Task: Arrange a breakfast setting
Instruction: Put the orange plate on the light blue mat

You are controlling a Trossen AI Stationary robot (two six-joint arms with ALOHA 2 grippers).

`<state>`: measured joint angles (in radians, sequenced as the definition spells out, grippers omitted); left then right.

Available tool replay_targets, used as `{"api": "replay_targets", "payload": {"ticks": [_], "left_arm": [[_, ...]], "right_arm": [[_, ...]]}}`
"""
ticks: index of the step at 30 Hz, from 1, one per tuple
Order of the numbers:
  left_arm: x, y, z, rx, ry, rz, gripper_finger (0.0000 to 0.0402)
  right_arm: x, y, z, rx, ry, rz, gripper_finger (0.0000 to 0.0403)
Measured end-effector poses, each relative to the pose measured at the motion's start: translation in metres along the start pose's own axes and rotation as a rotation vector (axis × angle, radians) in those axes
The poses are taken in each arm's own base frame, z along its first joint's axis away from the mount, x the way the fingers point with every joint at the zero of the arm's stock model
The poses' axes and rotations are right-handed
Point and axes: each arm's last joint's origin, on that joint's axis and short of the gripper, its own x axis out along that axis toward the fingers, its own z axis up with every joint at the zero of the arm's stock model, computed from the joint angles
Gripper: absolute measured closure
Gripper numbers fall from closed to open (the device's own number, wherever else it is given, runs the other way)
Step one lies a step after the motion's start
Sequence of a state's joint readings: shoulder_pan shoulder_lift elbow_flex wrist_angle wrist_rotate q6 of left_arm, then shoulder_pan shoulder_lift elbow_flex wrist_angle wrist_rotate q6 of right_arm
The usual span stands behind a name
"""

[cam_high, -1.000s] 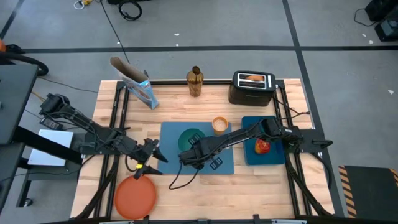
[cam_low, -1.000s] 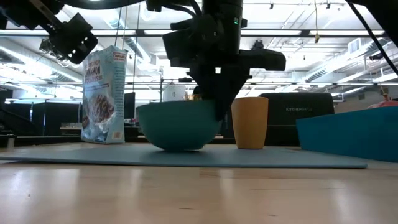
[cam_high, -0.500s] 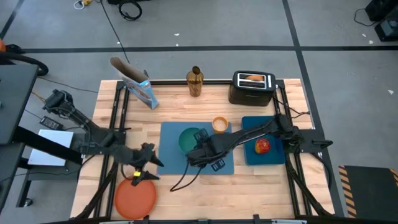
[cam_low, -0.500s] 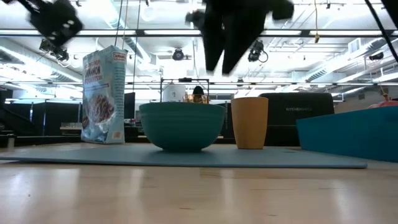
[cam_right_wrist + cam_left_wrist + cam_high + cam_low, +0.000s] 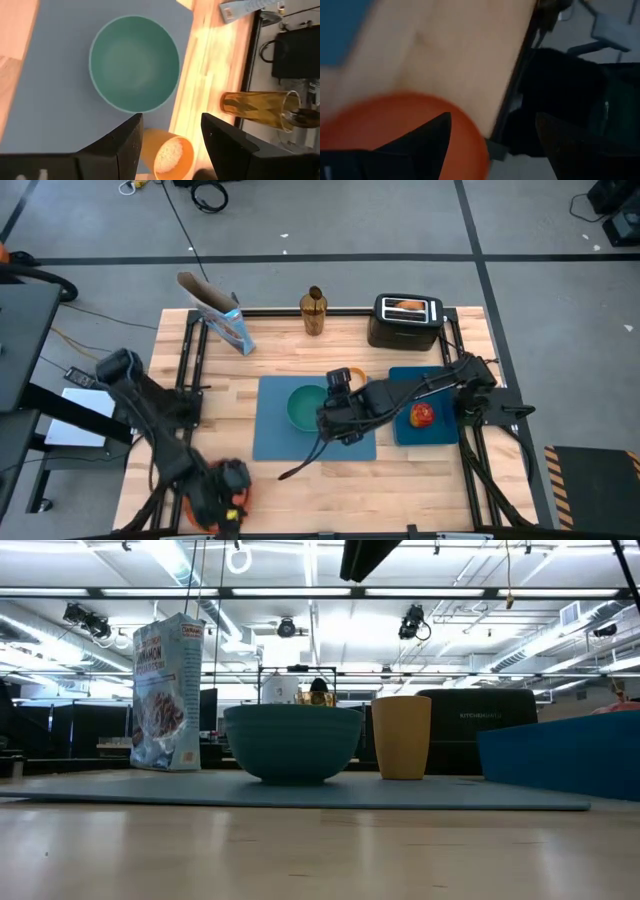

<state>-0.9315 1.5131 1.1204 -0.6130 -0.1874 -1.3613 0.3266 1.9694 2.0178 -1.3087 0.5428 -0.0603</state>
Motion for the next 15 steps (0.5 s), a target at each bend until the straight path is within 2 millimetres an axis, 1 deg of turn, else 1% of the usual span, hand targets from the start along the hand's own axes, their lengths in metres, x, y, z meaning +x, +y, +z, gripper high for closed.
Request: {"api": "replay_targets", "payload": {"ticks": [4,7,9,11,13,15], "left_arm": [[0.019,-0.031,-0.009,-0.058,0.037,0.063,0.0105],[0.04,-0.045,-0.018,-0.084,0.082,0.131,0.0105],[0.056,-0.047,-0.023,-0.105,0.123,0.197,0.0105],[0.071,-0.045,-0.027,-0.132,0.157,0.27,0.0105],[0.082,-0.043,-0.03,-0.139,0.17,0.328,0.0105],[0.091,-0.041,-0.032,-0.137,0.171,0.35,0.0105]], "right_arm": [[-0.002,0.004,0.001,0.012,-0.006,-0.019,0.0194],[-0.003,0.009,0.001,0.032,-0.006,-0.018,0.0194],[-0.002,0.015,0.002,0.037,-0.013,-0.017,0.0194],[-0.003,0.023,0.001,0.03,-0.008,-0.033,0.0194],[-0.005,0.031,0.0,0.025,-0.012,-0.044,0.0194],[-0.007,0.04,-0.001,0.027,-0.017,-0.038,0.0194]]}}
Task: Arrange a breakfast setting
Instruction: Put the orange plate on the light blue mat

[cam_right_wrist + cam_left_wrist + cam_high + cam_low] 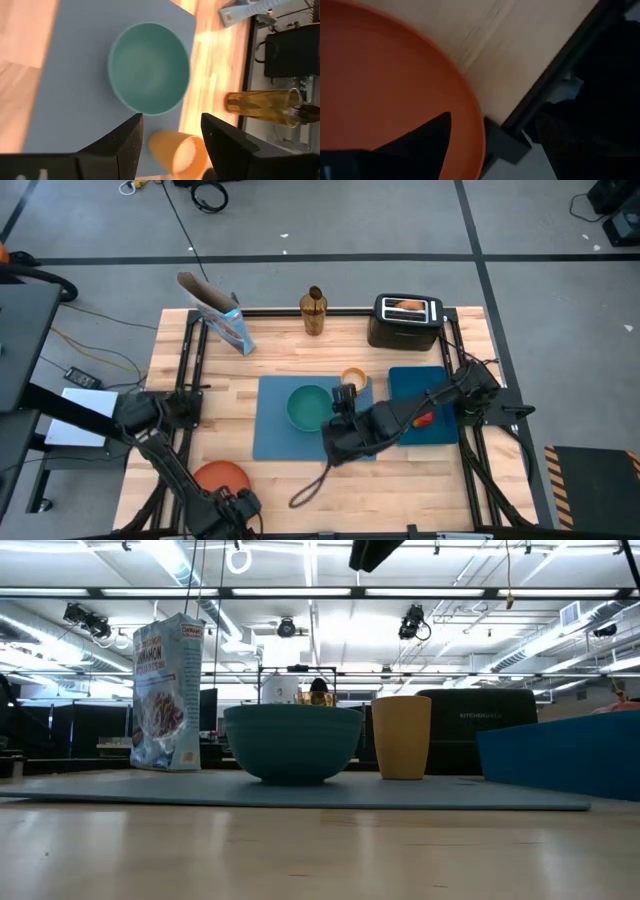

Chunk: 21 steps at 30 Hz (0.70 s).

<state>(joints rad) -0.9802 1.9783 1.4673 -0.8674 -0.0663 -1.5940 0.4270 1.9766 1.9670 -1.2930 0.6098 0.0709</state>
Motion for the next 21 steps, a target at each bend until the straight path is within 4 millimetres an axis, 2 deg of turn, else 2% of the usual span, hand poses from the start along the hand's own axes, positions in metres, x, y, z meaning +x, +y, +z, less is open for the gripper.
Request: {"api": "replay_targets", "payload": {"ticks": [4,8,11,18,21], "left_arm": [[0.018,0.002,0.001,-0.02,0.004,0.069,0.0109],[0.031,0.006,0.001,-0.057,0.071,0.143,0.0142],[0.032,0.006,0.003,-0.081,0.084,0.142,0.019],[0.03,0.005,0.008,-0.079,0.108,0.143,0.0332],[0.021,0.009,0.009,-0.057,0.114,0.185,0.0382]], "right_arm": [[-0.003,0.021,-0.005,-0.004,0.007,0.012,0.0194],[-0.008,0.038,-0.01,-0.016,0.008,0.021,0.0195],[-0.009,0.045,-0.013,-0.021,0.008,0.019,0.0195],[-0.008,0.05,-0.02,-0.021,0.047,-0.003,0.0195],[-0.01,0.051,-0.024,-0.017,0.078,-0.014,0.0195]]}}
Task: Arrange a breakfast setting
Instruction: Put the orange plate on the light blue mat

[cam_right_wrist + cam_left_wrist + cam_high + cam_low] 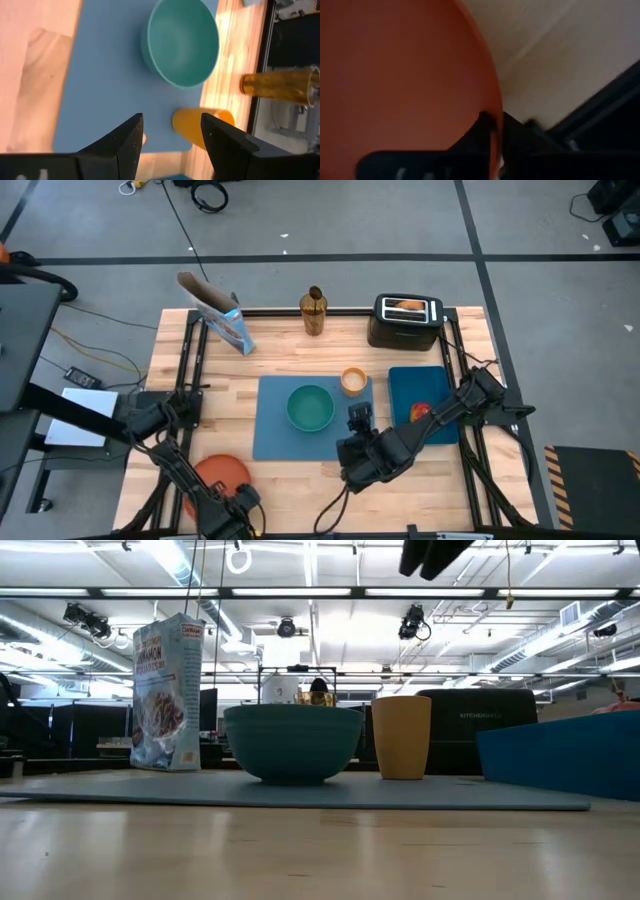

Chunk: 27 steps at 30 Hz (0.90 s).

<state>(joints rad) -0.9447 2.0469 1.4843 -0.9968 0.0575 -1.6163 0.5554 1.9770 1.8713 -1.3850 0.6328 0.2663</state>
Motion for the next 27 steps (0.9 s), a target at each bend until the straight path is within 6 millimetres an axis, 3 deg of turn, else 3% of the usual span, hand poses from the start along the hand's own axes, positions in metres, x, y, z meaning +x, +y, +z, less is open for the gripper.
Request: {"api": "replay_targets", "payload": {"ticks": [5,8,10,13,19,22,27], "left_arm": [[-0.041,0.008,-0.001,0.015,-0.039,0.123,0.0382],[-0.063,0.011,0.001,0.113,-0.149,0.187,0.0384],[-0.067,0.01,0.008,0.224,-0.232,0.195,0.0385],[-0.065,0.007,0.022,0.353,-0.284,0.225,0.0385],[-0.05,0.002,0.058,0.531,-0.201,0.274,0.0385],[-0.044,-0.002,0.073,0.592,-0.192,0.263,0.0384],[-0.022,0.009,0.095,0.608,-0.113,0.276,0.0383]], "right_arm": [[-0.004,0.003,-0.008,0.01,0.042,-0.044,0.0195],[-0.006,0.003,-0.012,0.033,0.065,-0.055,0.0195],[-0.008,0.004,-0.015,0.041,0.087,-0.065,0.0195],[-0.01,0.006,-0.019,0.056,0.107,-0.073,0.0195],[-0.022,0.015,-0.025,0.046,0.106,0.001,0.0195],[-0.03,0.02,-0.029,0.053,0.088,0.017,0.0195],[-0.044,0.031,-0.035,0.069,0.054,0.032,0.0195]]}}
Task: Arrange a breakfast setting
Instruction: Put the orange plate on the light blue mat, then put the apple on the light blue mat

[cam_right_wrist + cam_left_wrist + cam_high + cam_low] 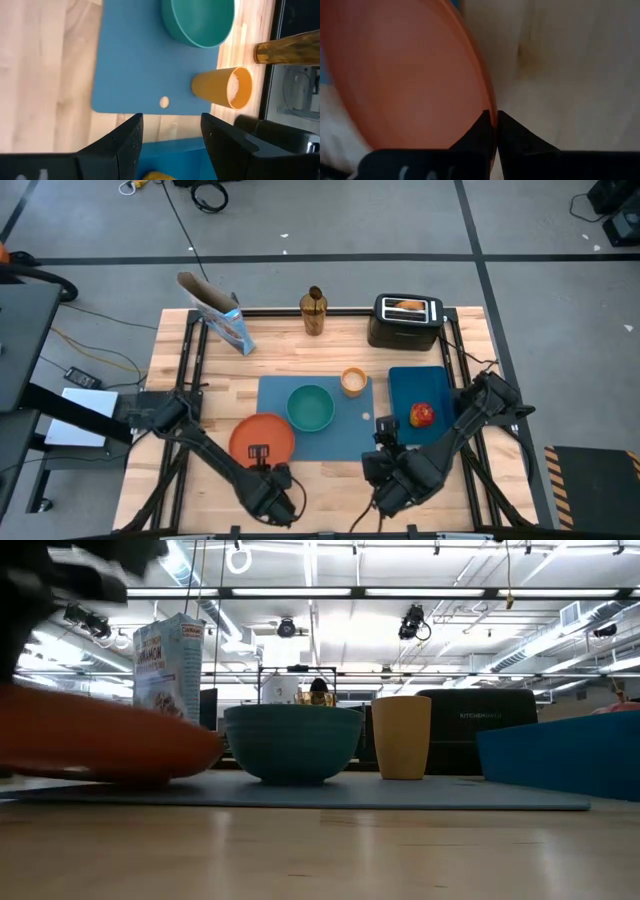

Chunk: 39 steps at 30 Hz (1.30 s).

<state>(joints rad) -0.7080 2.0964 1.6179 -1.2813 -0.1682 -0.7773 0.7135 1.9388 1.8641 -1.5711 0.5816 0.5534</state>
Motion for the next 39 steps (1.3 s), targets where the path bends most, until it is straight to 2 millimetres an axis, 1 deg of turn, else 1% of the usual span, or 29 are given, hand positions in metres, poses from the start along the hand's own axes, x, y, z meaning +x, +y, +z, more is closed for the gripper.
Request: {"api": "replay_targets", "payload": {"ticks": [4,8,12,17,20,24,26,29,32,34,36,39], "left_arm": [[0.009,0.001,0.0,-0.002,0.003,-0.005,0.0381],[0.008,-0.003,-0.003,0.012,-0.035,0.015,0.0373],[0.009,0.0,0.001,0.033,-0.066,0.044,0.0356],[0.011,0.009,0.011,0.024,-0.073,0.037,0.0339],[0.011,0.01,0.012,0.032,-0.067,0.033,0.0328],[0.009,0.011,0.011,0.028,-0.055,0.026,0.0304],[0.002,0.014,0.008,0.025,-0.061,0.015,0.029],[-0.019,0.021,0.002,0.024,-0.11,-0.027,0.0272],[-0.044,0.032,-0.001,0.015,-0.194,-0.102,0.0263],[-0.062,0.04,-0.002,0.021,-0.297,-0.145,0.0262],[-0.077,0.049,-0.002,0.029,-0.426,-0.172,0.0262],[-0.087,0.065,-0.004,0.037,-0.595,-0.24,0.0262]], "right_arm": [[-0.008,0.01,-0.006,-0.004,-0.02,0.01,0.0195],[-0.013,0.015,-0.009,-0.006,-0.059,-0.024,0.0195],[-0.013,0.014,-0.009,0.027,-0.068,-0.034,0.0194],[-0.01,0.011,-0.007,0.062,-0.058,-0.033,0.019],[-0.007,0.008,-0.004,0.074,-0.055,-0.032,0.0185],[0.009,0.009,0.002,0.058,-0.039,0.006,0.0179],[0.023,0.011,0.005,0.043,-0.036,0.032,0.0178],[0.044,0.012,0.01,0.005,-0.032,0.067,0.0178],[0.055,0.007,0.01,-0.018,-0.004,0.054,0.0178],[0.056,-0.002,0.005,-0.012,0.009,0.013,0.0178],[0.052,-0.014,0.0,0.028,-0.004,0.001,0.0178],[0.04,-0.034,-0.016,0.114,-0.014,0.011,0.0178]]}}
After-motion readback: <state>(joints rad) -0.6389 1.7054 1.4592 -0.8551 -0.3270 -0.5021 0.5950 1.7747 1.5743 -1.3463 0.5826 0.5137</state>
